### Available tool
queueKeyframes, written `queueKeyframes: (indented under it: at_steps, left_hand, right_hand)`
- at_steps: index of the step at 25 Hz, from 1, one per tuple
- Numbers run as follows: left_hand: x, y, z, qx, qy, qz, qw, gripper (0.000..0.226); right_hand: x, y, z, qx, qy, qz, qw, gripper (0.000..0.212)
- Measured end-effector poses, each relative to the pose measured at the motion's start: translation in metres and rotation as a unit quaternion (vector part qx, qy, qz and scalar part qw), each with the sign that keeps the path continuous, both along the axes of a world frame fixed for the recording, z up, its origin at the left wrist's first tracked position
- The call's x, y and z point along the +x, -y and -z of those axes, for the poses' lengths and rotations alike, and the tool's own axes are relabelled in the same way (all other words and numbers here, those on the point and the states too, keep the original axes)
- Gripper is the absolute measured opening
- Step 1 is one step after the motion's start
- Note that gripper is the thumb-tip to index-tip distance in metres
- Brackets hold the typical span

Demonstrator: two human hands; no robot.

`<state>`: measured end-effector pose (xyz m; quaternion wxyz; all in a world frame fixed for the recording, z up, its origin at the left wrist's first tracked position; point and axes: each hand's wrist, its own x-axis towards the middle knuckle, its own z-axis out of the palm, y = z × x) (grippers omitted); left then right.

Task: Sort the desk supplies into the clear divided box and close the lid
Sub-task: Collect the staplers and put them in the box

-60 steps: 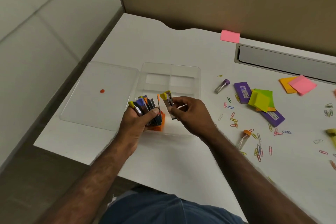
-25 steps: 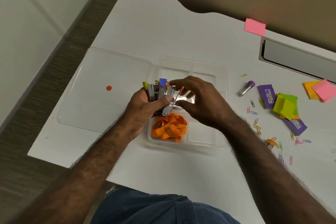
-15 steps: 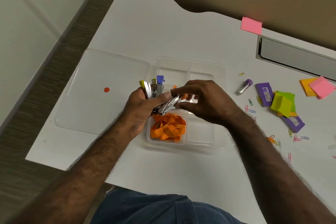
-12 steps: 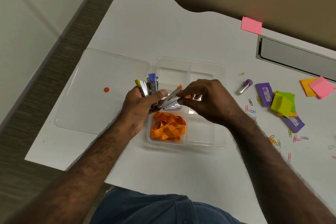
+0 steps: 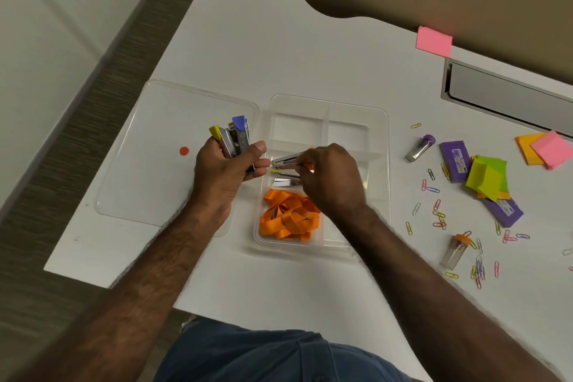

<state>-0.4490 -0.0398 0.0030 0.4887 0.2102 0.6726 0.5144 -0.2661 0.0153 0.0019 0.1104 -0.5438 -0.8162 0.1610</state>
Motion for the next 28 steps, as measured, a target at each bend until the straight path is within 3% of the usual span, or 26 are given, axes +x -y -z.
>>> queueKeyframes:
  at_steps: [6, 12, 16, 20, 24, 28]
  left_hand:
    - [0.001, 0.005, -0.005, 0.004, 0.008, 0.013, 1.000, 0.043]
    - [0.007, 0.005, -0.011, 0.033, 0.058, 0.039, 0.997, 0.016]
    - [0.010, 0.002, -0.015, 0.042, 0.084, 0.056, 0.994, 0.012]
    - [0.014, 0.002, -0.017, 0.049, 0.094, 0.054, 0.993, 0.014]
    - [0.022, 0.002, -0.017, 0.055, 0.087, 0.057, 0.993, 0.020]
    - [0.034, 0.001, -0.016, 0.060, 0.172, 0.061, 0.981, 0.022]
  right_hand:
    - [-0.006, 0.002, 0.021, 0.029, 0.068, -0.001, 0.997, 0.012]
    - [-0.006, 0.003, 0.021, 0.042, 0.071, -0.014, 0.996, 0.013]
    - [-0.003, 0.003, 0.014, -0.004, 0.059, 0.004, 0.998, 0.019]
    - [0.001, 0.000, -0.009, -0.061, -0.070, 0.052, 0.994, 0.022]
    - [0.005, 0.003, -0.038, -0.204, -0.240, 0.030, 0.949, 0.041]
    - [0.005, 0.005, -0.048, -0.223, -0.284, 0.031, 0.932, 0.045]
